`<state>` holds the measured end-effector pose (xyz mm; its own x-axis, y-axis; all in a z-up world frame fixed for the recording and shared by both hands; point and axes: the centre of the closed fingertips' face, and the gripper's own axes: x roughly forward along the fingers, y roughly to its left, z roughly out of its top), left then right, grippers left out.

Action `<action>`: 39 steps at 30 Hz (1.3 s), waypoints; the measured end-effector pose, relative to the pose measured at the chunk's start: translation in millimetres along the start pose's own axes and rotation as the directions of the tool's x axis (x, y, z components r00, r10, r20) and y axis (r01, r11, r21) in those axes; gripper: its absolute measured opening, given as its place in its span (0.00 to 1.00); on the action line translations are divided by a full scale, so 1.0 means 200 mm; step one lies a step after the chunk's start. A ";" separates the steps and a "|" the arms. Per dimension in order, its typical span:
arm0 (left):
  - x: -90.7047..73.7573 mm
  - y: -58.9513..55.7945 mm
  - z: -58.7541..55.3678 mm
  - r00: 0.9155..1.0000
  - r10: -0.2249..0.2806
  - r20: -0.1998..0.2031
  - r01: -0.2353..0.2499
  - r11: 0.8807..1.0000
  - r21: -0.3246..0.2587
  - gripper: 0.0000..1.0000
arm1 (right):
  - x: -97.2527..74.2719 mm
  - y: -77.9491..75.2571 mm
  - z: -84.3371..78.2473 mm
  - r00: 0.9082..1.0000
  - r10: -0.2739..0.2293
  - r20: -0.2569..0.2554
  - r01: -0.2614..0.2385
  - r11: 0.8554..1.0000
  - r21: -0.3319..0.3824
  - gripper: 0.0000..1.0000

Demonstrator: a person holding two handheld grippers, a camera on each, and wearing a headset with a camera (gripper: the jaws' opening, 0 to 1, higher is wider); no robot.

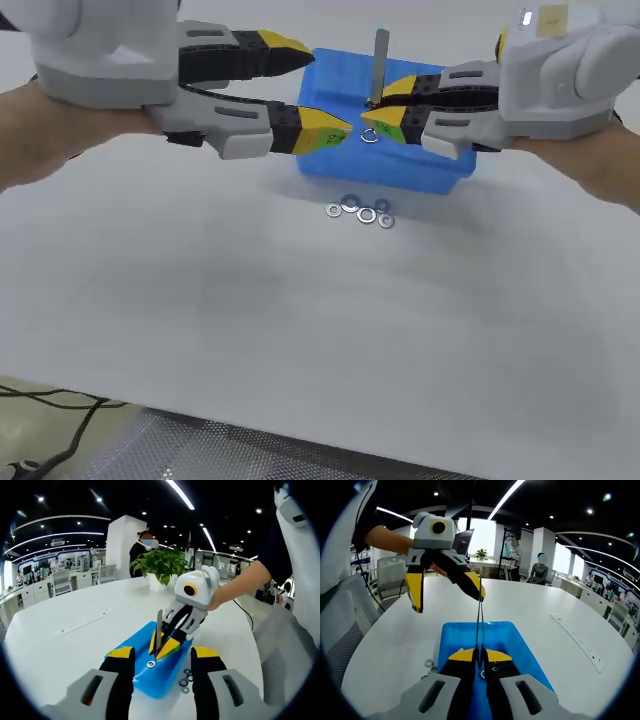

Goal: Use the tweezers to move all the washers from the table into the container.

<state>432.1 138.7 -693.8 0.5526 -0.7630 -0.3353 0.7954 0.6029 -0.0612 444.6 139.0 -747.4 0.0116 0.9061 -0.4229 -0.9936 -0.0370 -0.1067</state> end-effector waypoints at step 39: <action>0.07 -0.12 0.20 0.971 -0.240 0.006 0.235 0.954 0.187 0.04 | -0.02 0.06 0.02 0.998 0.066 -0.012 -0.067 0.998 -0.021 0.08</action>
<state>430.1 104.8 -659.9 0.3470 -0.8868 -0.3053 0.9350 0.3526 0.0386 433.0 136.4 -742.1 -0.0529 0.8964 -0.4401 -0.9896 -0.1061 -0.0971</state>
